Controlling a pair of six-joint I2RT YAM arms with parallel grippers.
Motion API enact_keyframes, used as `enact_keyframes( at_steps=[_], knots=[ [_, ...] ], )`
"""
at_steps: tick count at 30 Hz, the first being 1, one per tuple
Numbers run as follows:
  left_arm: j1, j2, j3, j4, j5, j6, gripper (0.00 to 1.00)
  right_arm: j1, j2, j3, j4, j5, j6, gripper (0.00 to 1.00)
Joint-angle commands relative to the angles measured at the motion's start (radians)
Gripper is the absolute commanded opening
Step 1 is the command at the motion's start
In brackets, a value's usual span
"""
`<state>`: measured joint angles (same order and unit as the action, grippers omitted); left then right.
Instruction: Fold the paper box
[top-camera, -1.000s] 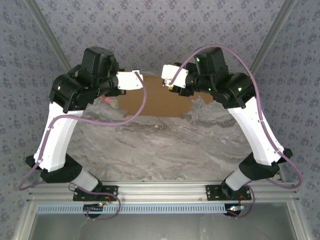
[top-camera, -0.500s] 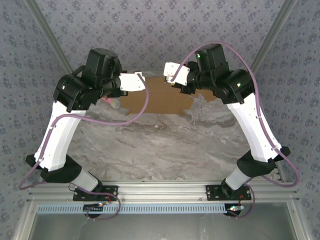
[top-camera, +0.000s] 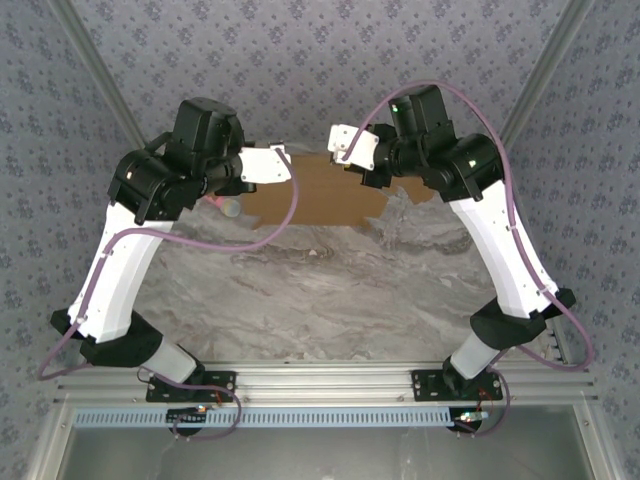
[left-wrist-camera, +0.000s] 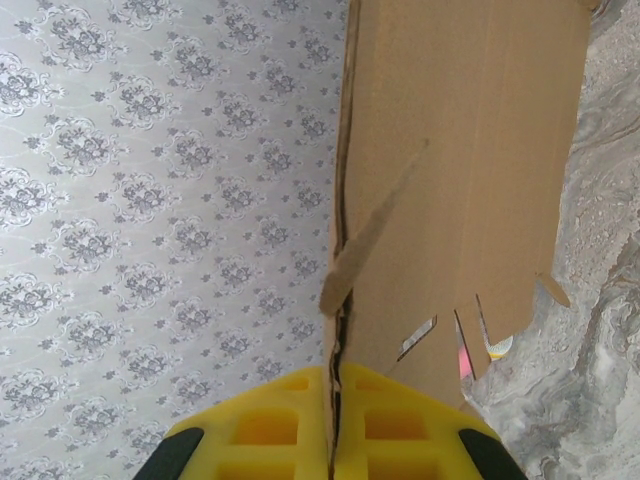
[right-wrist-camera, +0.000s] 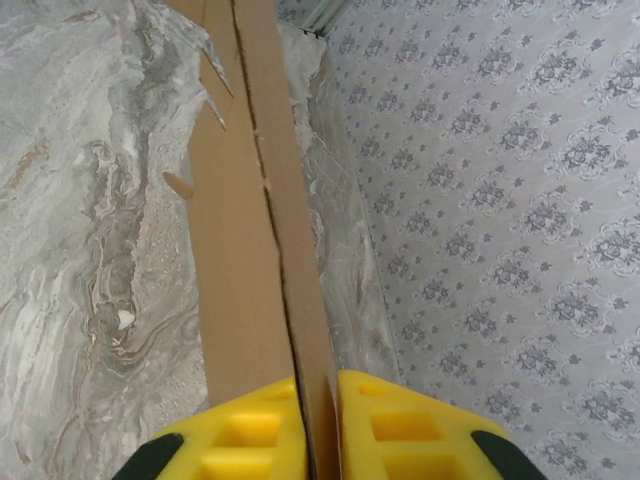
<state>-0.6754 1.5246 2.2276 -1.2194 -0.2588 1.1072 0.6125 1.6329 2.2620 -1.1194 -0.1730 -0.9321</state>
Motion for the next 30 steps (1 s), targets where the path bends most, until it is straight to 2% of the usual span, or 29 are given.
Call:
enact_keyframes(
  at_steps=[1,5,7,12,14,17,20,25,30],
  knots=[
    [-0.005,-0.030,-0.003,0.034,-0.013,0.004,0.00,-0.009,-0.004,0.028,-0.043,-0.034,-0.028,0.09],
    [-0.006,-0.036,-0.012,0.049,-0.016,-0.009,0.00,-0.021,-0.011,0.027,-0.051,-0.042,-0.024,0.00],
    [-0.005,-0.043,-0.019,0.073,-0.018,-0.024,0.01,-0.024,-0.017,0.026,-0.051,-0.058,-0.016,0.00],
    [-0.002,-0.072,-0.023,0.146,0.005,-0.091,0.45,-0.040,-0.048,0.018,-0.045,-0.087,0.039,0.00],
    [0.010,-0.098,-0.028,0.178,0.047,-0.144,0.58,-0.053,-0.064,0.010,-0.041,-0.095,0.079,0.00],
    [0.071,-0.171,-0.079,0.237,0.175,-0.266,0.70,-0.089,-0.097,-0.003,-0.036,-0.129,0.155,0.00],
    [0.183,-0.266,-0.210,0.328,0.347,-0.380,0.79,-0.133,-0.137,-0.029,-0.026,-0.191,0.217,0.00],
    [0.426,-0.366,-0.428,0.444,0.647,-0.535,0.85,-0.220,-0.169,-0.029,-0.038,-0.286,0.286,0.00],
    [0.586,-0.351,-0.522,0.504,0.923,-0.580,0.88,-0.294,-0.185,-0.046,-0.057,-0.388,0.315,0.00]
  ],
)
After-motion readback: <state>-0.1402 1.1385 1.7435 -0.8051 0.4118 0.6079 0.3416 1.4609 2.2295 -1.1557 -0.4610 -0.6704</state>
